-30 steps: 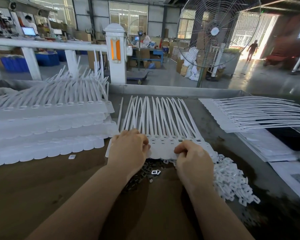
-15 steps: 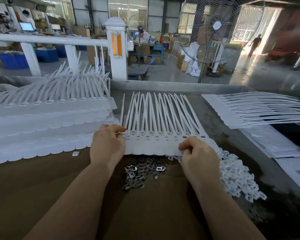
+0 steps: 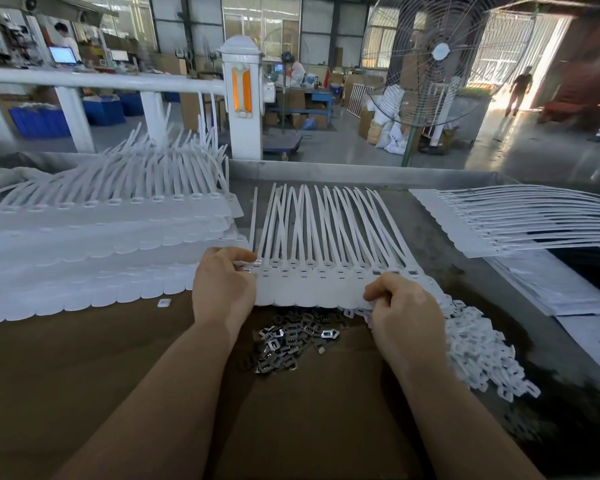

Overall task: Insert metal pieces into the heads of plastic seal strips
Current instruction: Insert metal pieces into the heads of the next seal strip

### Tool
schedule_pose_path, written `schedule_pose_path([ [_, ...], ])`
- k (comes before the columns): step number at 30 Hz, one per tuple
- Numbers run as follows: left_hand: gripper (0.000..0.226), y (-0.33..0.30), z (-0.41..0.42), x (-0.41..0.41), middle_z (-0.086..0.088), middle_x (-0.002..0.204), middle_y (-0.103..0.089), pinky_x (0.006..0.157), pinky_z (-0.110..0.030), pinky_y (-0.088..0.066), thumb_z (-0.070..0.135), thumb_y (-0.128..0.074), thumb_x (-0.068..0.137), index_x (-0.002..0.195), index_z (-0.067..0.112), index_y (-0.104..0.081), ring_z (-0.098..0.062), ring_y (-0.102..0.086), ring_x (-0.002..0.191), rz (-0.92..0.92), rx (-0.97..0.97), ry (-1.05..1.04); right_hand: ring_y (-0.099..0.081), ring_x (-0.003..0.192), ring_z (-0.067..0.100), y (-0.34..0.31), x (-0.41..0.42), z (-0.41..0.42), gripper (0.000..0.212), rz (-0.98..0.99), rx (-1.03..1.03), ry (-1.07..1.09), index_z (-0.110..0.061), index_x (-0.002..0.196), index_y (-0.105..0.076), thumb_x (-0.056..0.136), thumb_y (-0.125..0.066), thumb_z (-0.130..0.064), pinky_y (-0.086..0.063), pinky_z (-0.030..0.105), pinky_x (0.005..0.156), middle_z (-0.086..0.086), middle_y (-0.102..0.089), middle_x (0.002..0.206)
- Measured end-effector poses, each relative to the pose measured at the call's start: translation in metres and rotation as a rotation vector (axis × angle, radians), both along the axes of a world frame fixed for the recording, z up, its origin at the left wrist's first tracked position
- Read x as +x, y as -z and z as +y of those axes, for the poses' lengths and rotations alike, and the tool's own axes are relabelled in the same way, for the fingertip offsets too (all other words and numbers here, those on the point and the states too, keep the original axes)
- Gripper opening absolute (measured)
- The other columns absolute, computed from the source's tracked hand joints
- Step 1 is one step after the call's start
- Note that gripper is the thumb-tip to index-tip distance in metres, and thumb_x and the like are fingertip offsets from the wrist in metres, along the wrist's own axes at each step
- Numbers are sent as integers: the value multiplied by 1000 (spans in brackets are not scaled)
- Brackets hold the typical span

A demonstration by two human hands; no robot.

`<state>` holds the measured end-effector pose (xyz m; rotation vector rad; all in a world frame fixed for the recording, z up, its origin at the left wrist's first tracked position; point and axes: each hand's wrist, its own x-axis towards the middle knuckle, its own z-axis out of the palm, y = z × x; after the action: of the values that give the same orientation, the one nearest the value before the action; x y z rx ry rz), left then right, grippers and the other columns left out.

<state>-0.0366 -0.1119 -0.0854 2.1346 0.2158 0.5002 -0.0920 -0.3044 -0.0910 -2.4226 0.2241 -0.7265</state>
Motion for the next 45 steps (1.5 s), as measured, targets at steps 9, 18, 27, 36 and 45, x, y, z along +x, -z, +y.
schedule_pose_path([
  [9,36,1,4,3,5,105,-48,76,-22,-39,-5,-52,83,89,28,-64,-5,-49,80,5,-117,-23,-45,73,10,0,0,1,25,-7,5,-10,-14,78,-65,83,-48,3,-26,21,60,-1,-64,82],
  [18,31,6,3,6,3,102,-49,58,-10,-35,3,-59,84,83,34,-62,-1,-49,72,1,-176,38,-49,77,11,1,1,1,26,6,6,-27,-15,78,-65,83,-47,3,-32,23,66,0,-64,84],
  [27,27,6,3,6,4,103,-47,53,-5,-32,5,-59,85,87,31,-64,1,-48,72,-3,-140,58,-48,77,11,2,1,1,25,-2,5,-28,-15,77,-64,82,-48,4,-32,22,66,-1,-63,82],
  [36,23,7,2,7,3,103,-46,54,-1,-34,6,-61,85,87,29,-66,1,-47,73,-7,-141,63,-49,75,11,4,2,0,26,-10,24,-26,-18,75,-62,81,-48,3,-31,23,65,-1,-62,81],
  [45,23,8,3,7,2,105,-47,64,-7,-30,6,-61,85,87,28,-66,2,-46,75,-10,-116,69,-50,77,13,4,3,0,27,-11,17,-40,-17,74,-62,80,-48,5,-35,24,67,-1,-63,81],
])
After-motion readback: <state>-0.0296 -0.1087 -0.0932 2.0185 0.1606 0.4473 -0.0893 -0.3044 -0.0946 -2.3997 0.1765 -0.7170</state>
